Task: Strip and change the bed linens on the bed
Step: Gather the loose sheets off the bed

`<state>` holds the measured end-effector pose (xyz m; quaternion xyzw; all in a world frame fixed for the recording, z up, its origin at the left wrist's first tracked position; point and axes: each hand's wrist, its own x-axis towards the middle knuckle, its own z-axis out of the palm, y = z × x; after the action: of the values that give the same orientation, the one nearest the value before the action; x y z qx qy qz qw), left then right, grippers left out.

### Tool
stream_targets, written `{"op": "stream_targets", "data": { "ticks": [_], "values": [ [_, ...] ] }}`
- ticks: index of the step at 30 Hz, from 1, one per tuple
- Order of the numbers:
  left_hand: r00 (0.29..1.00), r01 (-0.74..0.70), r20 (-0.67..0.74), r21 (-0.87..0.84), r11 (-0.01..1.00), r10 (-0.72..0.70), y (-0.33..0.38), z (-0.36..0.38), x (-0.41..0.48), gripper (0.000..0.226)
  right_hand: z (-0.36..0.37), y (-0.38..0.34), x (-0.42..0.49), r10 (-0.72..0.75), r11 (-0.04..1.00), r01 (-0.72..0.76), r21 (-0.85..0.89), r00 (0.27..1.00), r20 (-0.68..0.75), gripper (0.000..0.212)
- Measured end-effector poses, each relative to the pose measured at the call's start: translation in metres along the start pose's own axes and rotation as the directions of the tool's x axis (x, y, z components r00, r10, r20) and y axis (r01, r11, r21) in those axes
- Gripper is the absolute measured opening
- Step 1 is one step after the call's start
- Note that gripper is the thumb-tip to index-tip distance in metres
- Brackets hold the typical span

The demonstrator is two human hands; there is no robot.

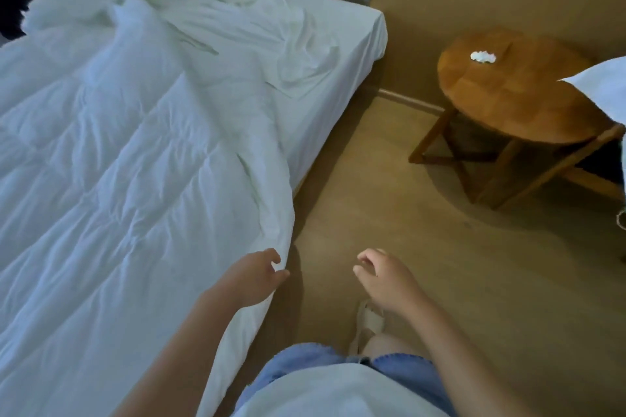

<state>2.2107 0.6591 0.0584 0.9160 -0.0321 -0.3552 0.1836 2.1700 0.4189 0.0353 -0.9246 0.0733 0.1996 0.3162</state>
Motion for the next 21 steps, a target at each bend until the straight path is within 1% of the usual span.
{"op": "stream_targets", "data": {
  "ticks": [2, 6, 9, 13, 16, 21],
  "values": [
    [0.998, 0.059, -0.031, -0.078, 0.995, -0.061, 0.019, -0.02, 0.028, 0.041, -0.033, 0.001, 0.048, -0.029, 0.999, 0.03, -0.03, 0.999, 0.037, 0.03],
    [0.988, 0.124, -0.063, -0.226, 0.966, -0.141, 0.041, -0.06, 0.08, 0.041, -0.081, -0.016, 0.143, -0.106, 0.988, 0.12, -0.1, 0.986, 0.132, 0.031],
    [0.976, 0.177, -0.073, -0.3, 0.937, -0.207, 0.04, -0.094, 0.123, 0.041, -0.102, -0.043, 0.219, -0.208, 0.967, 0.23, -0.106, 0.959, 0.191, 0.03],
    [0.962, 0.205, -0.094, -0.381, 0.902, -0.258, 0.029, -0.152, 0.203, 0.042, -0.12, -0.09, 0.327, -0.28, 0.937, 0.324, -0.129, 0.919, 0.277, 0.03],
    [0.962, 0.193, -0.098, -0.41, 0.892, -0.253, 0.022, -0.204, 0.273, 0.043, -0.135, -0.126, 0.402, -0.283, 0.925, 0.347, -0.156, 0.902, 0.327, 0.031],
    [0.943, 0.221, -0.118, -0.479, 0.849, -0.312, 0.016, -0.285, 0.385, 0.045, -0.155, -0.18, 0.511, -0.294, 0.903, 0.386, -0.187, 0.874, 0.386, 0.034]
  ]
}}
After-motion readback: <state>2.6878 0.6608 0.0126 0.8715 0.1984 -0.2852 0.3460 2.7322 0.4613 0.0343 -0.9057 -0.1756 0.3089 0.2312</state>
